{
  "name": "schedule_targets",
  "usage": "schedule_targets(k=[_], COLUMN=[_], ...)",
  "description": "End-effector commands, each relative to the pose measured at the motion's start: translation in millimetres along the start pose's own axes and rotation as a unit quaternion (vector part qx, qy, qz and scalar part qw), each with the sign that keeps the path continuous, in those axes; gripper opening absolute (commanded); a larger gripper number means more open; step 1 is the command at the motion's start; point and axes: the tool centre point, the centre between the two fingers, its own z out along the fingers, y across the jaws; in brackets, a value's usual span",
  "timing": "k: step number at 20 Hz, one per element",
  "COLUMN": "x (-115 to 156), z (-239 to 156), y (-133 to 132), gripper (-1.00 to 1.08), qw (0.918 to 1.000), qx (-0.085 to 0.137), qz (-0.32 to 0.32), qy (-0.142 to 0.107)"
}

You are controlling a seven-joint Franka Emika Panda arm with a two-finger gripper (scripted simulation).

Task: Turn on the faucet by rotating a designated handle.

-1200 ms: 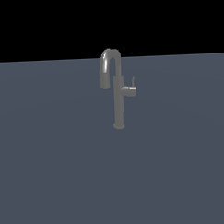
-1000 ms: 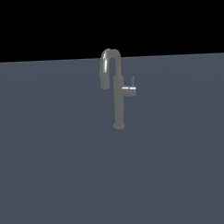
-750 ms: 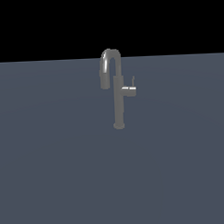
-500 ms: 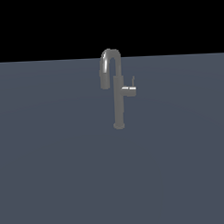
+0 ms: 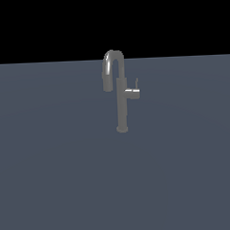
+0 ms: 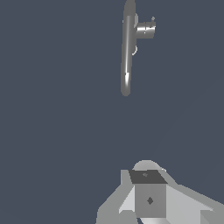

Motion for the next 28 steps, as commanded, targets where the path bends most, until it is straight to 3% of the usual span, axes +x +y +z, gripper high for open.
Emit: schedule_targets(k=[1,8,15,21,28], x=[15.3,59.6,105.4,145.2,189.5], z=[0.3,3.8,12.1,24.3,45.3], y=[-1.5,-2.2,2.4,10.6,24.4], gripper=[-1.0,-1.0,-1.0,-1.0,-1.0], qw=[0.9994,0.9905,0.9697,0.9408,0.8936], qx=[0.022,0.086,0.153,0.213,0.282], qz=[0.022,0.085,0.151,0.209,0.275], qy=[-0.017,-0.066,-0.117,-0.162,-0.215])
